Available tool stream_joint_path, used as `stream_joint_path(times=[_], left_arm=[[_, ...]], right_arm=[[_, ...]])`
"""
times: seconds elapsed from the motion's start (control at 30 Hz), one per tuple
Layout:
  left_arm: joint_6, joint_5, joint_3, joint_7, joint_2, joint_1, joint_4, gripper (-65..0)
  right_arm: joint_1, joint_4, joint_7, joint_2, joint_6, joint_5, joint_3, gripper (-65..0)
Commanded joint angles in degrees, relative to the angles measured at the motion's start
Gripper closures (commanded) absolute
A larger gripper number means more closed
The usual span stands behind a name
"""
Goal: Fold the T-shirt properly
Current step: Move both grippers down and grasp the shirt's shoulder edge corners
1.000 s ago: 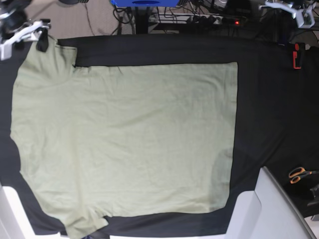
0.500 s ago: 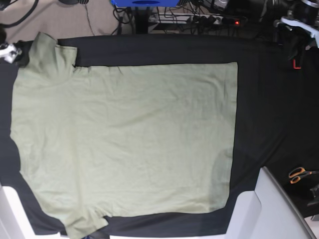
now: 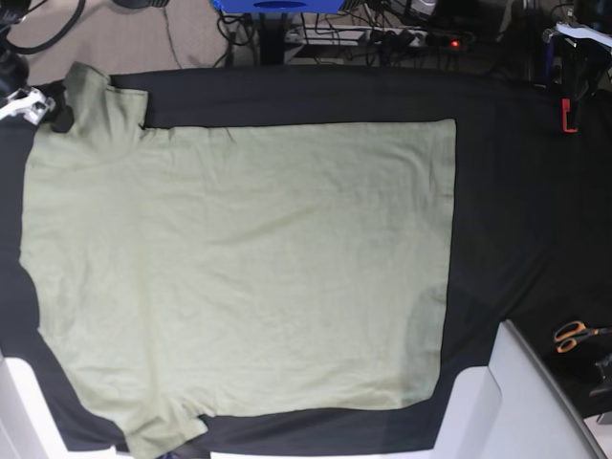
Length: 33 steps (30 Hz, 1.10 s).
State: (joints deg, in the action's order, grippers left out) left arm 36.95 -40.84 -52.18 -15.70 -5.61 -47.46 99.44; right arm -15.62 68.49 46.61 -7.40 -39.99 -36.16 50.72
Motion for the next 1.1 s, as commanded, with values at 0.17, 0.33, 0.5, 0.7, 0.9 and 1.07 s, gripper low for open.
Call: stream_joint_path(times=[0.17,0.33,0.5,0.7,0.9,1.07], left_arm=[[0.5,-1.1,-0.6,1.4,-0.6,-0.7,-1.3,-13.5],[0.5,-1.1,-0.3,1.4,-0.6,-0.1,-1.3,-13.5],[0.5,-1.1,-0.2,1.4,-0.5,1.8,-3.3,-13.7],[0.5,-1.5,-0.2,-2.2,-0.5,5.0,-7.5,-14.8],[0.5,-1.1,-0.1,-8.5,-0.5,11.3,-13.0,-14.8],[0.5,-1.1,2.5,-12.9,-0.3,17.0,-17.4,-14.8]], right_arm=[[-3.2,1.9,2.8,1.2,0.0,0.7,-3.4,-52.1],[-4.7,6.0,2.7,3.1,0.0,0.7,-6.3,-45.0],[-4.5,6.0,2.6,2.9,0.0,0.7,-6.3,-30.3],[-4.1,4.6,2.8,2.8,0.0,0.8,-6.4,-2.0],[-3.4,2.0,2.5,2.7,0.0,1.0,-6.3,-0.3],[-3.4,2.6,2.5,2.7,0.0,1.0,-6.4,-0.3]])
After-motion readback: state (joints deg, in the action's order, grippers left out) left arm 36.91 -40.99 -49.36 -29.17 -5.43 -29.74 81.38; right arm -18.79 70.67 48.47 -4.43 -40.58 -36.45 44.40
